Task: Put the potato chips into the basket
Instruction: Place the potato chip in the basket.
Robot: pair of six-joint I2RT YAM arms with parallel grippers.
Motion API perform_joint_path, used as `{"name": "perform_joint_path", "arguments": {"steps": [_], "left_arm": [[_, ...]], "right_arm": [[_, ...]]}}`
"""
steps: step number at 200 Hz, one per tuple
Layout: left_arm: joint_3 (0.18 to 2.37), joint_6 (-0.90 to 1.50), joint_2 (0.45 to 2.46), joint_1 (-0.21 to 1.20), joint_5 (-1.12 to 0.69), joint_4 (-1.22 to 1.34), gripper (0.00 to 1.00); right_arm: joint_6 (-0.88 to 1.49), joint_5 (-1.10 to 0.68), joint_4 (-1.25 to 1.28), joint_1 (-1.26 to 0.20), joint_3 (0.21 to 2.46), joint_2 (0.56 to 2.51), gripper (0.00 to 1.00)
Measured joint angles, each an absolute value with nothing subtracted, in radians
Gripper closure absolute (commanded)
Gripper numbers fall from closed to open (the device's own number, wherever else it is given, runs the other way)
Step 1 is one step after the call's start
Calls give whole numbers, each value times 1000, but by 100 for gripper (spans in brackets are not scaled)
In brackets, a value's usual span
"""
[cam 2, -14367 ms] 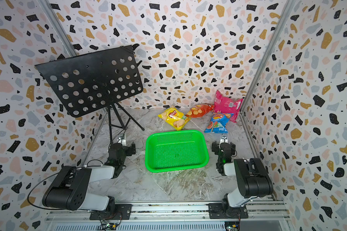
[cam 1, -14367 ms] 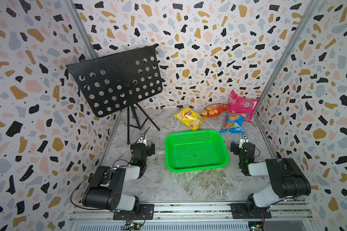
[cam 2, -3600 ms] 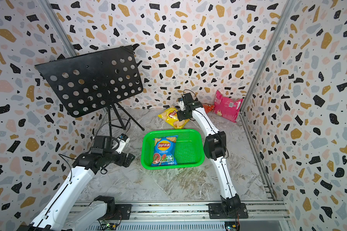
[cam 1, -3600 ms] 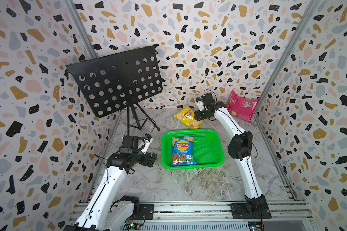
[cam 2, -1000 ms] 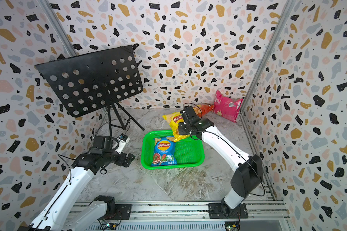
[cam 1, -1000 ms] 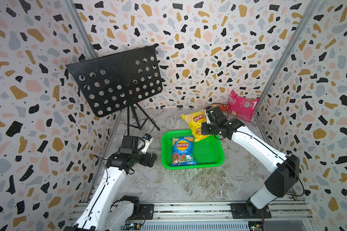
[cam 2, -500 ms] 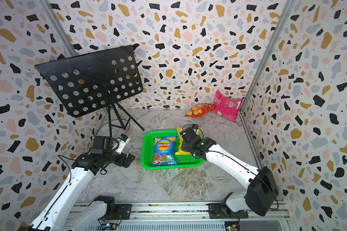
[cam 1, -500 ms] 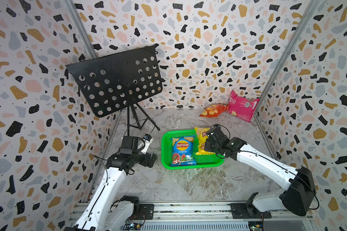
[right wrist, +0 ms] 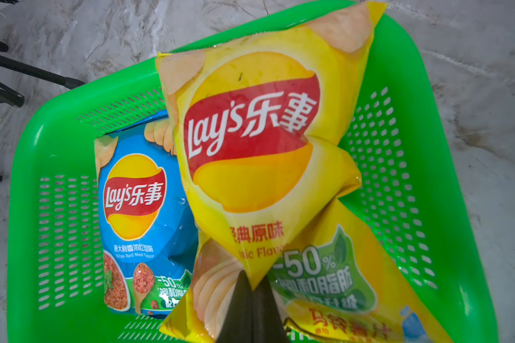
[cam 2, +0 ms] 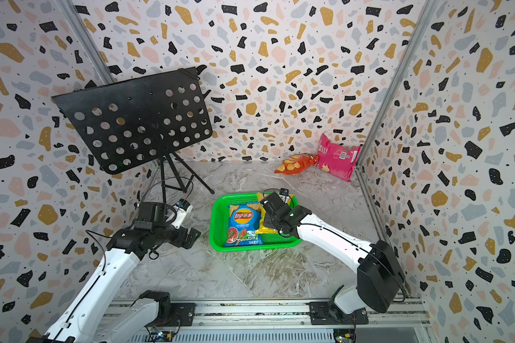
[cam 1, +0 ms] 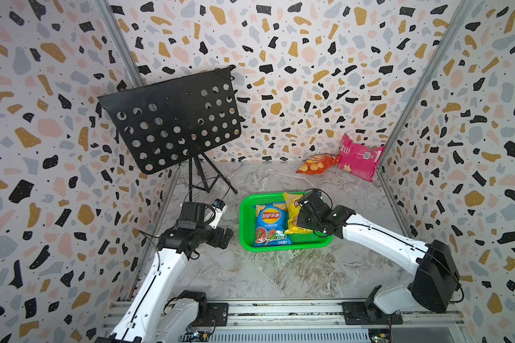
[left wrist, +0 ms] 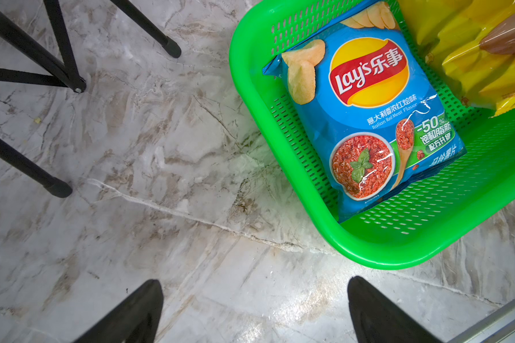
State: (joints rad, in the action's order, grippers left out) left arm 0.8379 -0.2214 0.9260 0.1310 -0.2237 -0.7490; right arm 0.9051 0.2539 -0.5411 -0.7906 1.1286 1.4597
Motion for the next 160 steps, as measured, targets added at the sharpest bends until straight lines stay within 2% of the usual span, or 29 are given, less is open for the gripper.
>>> {"name": "perform_joint_path", "arguments": {"steps": [87, 131, 153, 160], "left_arm": [[838, -221, 926, 131, -224, -749, 0], [838, -221, 926, 131, -224, -749, 0], [838, -221, 926, 131, -224, -749, 0], [838, -221, 926, 131, -224, -749, 0]], "right_arm": [[922, 231, -542, -792, 1089, 1480, 100], [917, 224, -557, -792, 1090, 1504, 70], [896, 228, -577, -792, 1100, 1496, 58], [885, 233, -583, -792, 1105, 1491, 57]]}}
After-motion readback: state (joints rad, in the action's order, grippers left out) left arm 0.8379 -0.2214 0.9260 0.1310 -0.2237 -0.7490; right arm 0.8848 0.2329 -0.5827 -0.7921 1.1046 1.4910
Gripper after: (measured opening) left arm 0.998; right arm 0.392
